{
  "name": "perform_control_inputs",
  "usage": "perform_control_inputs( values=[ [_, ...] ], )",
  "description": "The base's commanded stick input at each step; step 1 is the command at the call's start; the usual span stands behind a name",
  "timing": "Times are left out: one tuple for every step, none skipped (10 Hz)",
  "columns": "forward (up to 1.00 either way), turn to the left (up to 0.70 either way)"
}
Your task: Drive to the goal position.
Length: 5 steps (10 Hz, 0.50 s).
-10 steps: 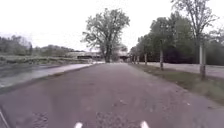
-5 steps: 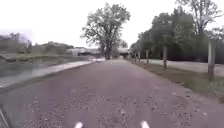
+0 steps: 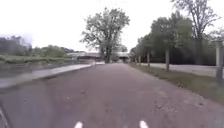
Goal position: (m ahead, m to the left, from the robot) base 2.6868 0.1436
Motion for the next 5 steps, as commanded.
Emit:
perform_control_inputs(
  values=[
    [0.7, 0.0],
    [0.7, 0.0],
    [0.7, 0.0],
    [0.7, 0.0],
    [0.7, 0.0]
  ],
)
